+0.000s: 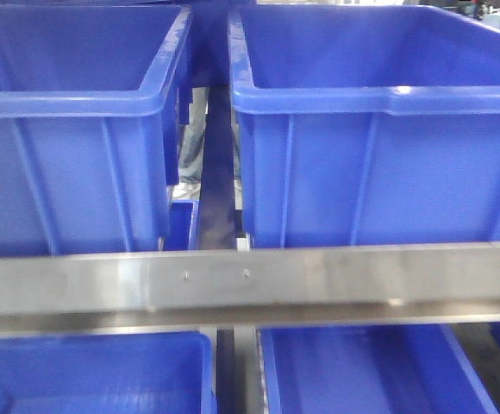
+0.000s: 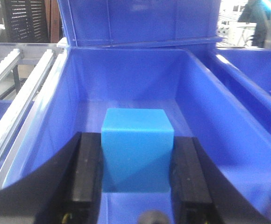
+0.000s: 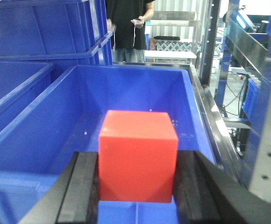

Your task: Sort and place red and blue blocks on shelf

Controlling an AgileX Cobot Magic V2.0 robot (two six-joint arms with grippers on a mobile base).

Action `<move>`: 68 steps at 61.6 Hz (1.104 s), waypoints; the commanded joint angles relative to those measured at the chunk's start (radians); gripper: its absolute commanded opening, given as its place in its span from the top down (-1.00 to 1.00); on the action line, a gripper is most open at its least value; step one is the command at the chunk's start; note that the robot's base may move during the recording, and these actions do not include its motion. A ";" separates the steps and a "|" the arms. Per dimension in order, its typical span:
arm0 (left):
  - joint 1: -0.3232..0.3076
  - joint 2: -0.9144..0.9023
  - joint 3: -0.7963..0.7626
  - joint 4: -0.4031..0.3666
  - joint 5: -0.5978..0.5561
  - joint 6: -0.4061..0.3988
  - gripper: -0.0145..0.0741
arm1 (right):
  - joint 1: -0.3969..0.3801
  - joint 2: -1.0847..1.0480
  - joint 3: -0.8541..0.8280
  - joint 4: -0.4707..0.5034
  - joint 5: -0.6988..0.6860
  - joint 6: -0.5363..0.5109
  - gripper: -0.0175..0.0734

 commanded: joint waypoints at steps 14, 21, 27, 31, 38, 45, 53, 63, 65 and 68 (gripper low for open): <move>-0.001 0.009 -0.031 -0.008 -0.087 -0.002 0.40 | -0.003 0.009 -0.027 0.000 -0.093 -0.009 0.05; -0.001 0.009 -0.031 -0.008 -0.087 -0.002 0.40 | -0.003 0.009 -0.027 0.000 -0.093 -0.009 0.05; -0.001 0.009 -0.031 -0.008 -0.087 -0.002 0.40 | -0.003 0.009 -0.027 0.000 -0.093 -0.009 0.05; -0.001 0.009 -0.031 -0.008 -0.087 -0.002 0.40 | -0.003 0.009 -0.027 0.000 -0.093 -0.009 0.05; -0.001 0.009 -0.031 -0.008 -0.087 -0.002 0.40 | -0.003 0.009 -0.027 0.000 -0.093 -0.009 0.05; -0.001 0.009 -0.031 -0.008 -0.087 -0.002 0.40 | -0.003 0.009 -0.027 0.000 -0.093 -0.009 0.05; -0.001 0.009 -0.031 -0.008 -0.087 -0.002 0.40 | -0.003 0.009 -0.027 0.000 -0.093 -0.009 0.05; -0.001 0.009 -0.031 -0.008 -0.087 -0.002 0.40 | -0.003 0.009 -0.027 0.000 -0.093 -0.009 0.05; -0.001 0.009 -0.031 -0.008 -0.087 -0.002 0.40 | -0.003 0.009 -0.027 0.000 -0.093 -0.009 0.05; -0.001 0.009 -0.031 -0.008 -0.087 -0.002 0.40 | -0.003 0.009 -0.027 0.000 -0.093 -0.009 0.05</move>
